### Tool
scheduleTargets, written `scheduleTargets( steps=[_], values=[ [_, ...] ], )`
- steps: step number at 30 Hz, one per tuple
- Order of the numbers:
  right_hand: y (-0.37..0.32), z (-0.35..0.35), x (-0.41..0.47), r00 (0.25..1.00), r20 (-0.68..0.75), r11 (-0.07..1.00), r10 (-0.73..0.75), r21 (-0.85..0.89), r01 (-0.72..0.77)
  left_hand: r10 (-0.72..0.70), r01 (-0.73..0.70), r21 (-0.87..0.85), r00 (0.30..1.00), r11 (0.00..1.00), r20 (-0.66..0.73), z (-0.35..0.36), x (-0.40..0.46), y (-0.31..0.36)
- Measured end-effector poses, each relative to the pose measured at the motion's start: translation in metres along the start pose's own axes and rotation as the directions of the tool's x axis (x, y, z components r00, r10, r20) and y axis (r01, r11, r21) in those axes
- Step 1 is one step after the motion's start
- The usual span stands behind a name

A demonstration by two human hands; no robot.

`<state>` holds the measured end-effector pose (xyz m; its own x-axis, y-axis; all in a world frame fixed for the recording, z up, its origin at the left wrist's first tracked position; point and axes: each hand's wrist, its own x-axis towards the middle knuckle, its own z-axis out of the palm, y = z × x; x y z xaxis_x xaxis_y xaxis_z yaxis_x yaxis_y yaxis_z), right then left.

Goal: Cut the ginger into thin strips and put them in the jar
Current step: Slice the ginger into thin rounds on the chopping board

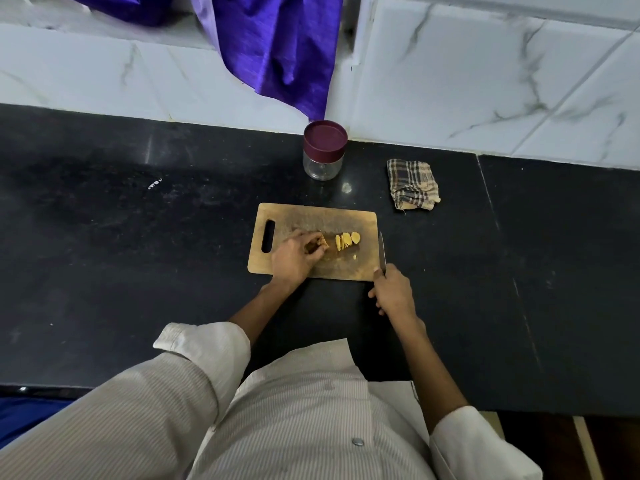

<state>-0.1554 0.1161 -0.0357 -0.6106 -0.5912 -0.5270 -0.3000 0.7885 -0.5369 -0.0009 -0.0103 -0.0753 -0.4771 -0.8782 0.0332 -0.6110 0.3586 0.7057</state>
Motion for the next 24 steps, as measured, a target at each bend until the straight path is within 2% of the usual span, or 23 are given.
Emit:
scheduleTargets(
  steps=[5, 15, 24],
  values=[
    [-0.005, 0.004, -0.006, 0.996, 0.009, 0.996, -0.085, -0.033, 0.085, -0.007, 0.007, -0.004, 1.0, 1.0, 0.01, 0.0, -0.001, 0.0],
    [-0.031, 0.024, -0.017, 0.95, 0.156, 0.939, -0.269, -0.178, 0.295, -0.023, 0.022, -0.058, 1.0, 0.998, -0.021, 0.002, -0.001, 0.0],
    [-0.041, 0.032, -0.017, 0.934, 0.155, 0.9, -0.322, -0.256, 0.352, 0.008, -0.008, -0.071, 1.0, 0.997, -0.005, 0.001, 0.001, -0.005]
  ],
)
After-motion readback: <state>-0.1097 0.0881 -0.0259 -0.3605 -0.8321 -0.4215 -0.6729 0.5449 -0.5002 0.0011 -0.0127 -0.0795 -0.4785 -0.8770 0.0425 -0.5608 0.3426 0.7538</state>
